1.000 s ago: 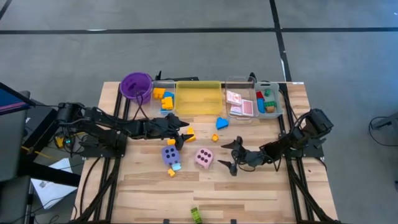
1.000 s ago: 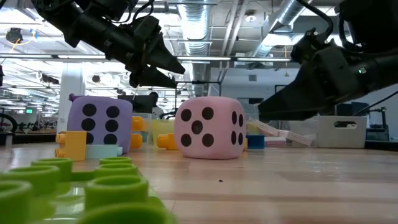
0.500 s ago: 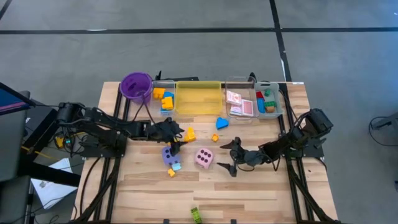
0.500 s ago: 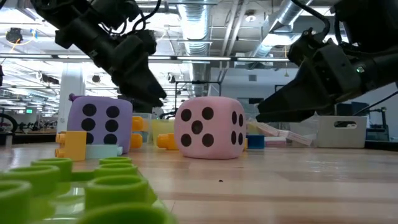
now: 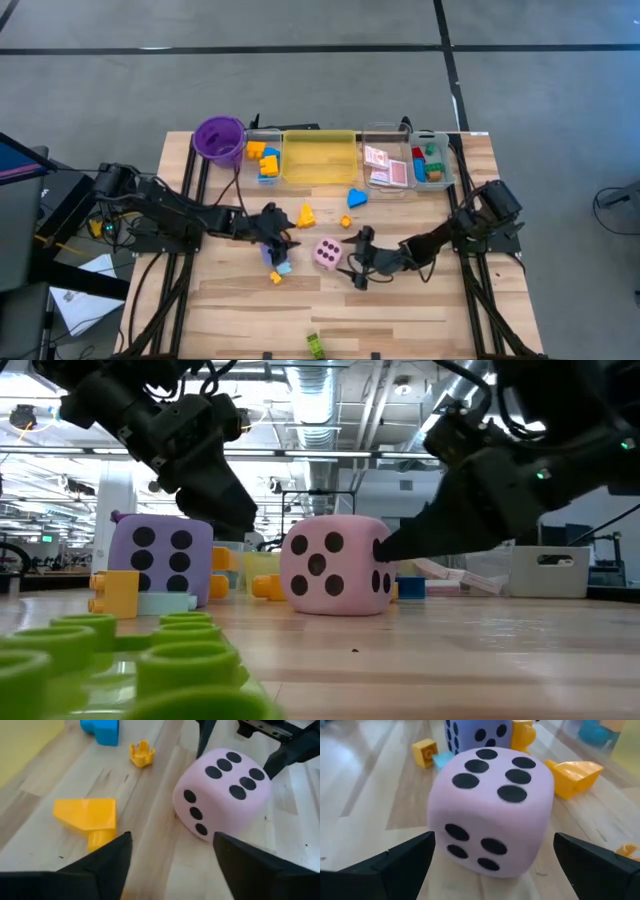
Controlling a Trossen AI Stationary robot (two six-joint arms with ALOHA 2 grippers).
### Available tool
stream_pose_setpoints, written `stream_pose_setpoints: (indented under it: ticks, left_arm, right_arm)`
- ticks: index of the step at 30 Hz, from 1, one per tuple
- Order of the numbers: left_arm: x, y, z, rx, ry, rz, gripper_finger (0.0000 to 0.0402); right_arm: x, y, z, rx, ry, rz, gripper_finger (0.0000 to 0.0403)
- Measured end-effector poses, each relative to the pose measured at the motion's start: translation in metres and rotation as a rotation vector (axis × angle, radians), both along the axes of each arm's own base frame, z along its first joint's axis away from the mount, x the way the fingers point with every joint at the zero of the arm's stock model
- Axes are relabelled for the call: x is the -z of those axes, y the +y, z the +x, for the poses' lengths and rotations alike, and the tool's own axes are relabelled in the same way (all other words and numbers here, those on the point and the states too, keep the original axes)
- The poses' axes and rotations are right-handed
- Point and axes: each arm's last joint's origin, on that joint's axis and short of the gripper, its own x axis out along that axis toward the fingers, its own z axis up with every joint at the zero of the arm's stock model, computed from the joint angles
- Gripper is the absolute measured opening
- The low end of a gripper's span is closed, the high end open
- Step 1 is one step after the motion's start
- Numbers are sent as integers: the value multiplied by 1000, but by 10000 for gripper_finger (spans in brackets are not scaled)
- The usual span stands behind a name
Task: Pick & Place Toys
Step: Put the pink dice into the yellow transparent bin
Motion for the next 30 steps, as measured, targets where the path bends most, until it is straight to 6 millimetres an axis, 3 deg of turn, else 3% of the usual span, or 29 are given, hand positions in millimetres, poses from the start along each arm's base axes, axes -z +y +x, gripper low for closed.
stream_pose_setpoints:
  ticks: [3, 9, 16, 30]
  left_arm:
    - [7, -1, 2, -18, 18, -22, 209]
    - [24, -3, 12, -29, 35, -61, 22]
    - [35, -6, 25, -6, -36, -96, 2]
    - [38, -25, 21, -21, -49, -183, 1]
  right_arm:
    - [-3, -1, 5, 4, 8, -19, 400]
    - [-4, -13, 11, 38, 4, -27, 400]
    - [-5, -24, 15, 56, -6, -8, 400]
    - [-3, -33, 16, 99, 3, 37, 400]
